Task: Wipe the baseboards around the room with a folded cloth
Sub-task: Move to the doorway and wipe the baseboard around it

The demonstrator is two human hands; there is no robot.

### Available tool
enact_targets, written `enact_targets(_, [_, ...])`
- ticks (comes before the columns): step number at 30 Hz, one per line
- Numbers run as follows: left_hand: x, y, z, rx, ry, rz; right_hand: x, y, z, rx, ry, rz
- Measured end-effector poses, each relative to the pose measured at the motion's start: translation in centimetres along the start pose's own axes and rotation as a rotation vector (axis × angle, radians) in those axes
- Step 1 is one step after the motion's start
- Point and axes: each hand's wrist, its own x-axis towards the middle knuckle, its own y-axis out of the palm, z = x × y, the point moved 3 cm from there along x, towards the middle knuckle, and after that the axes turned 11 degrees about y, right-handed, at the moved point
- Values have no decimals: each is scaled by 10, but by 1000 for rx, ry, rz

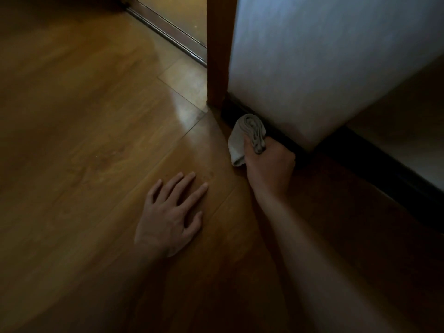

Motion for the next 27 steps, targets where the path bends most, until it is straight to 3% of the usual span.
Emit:
enact_targets(6, [-1, 1, -1, 12, -3, -15, -3, -21, -27, -137, -72, -74])
enact_targets(12, [-2, 0, -2, 8, 1, -26, 2, -11, -8, -156, -115, -47])
enact_targets(19, [-3, 0, -3, 1, 2, -55, -11, -57, -52, -301, -111, -115])
enact_targets(27, [-4, -1, -3, 11, 7, -63, -6, -47, -44, -286, -102, -61])
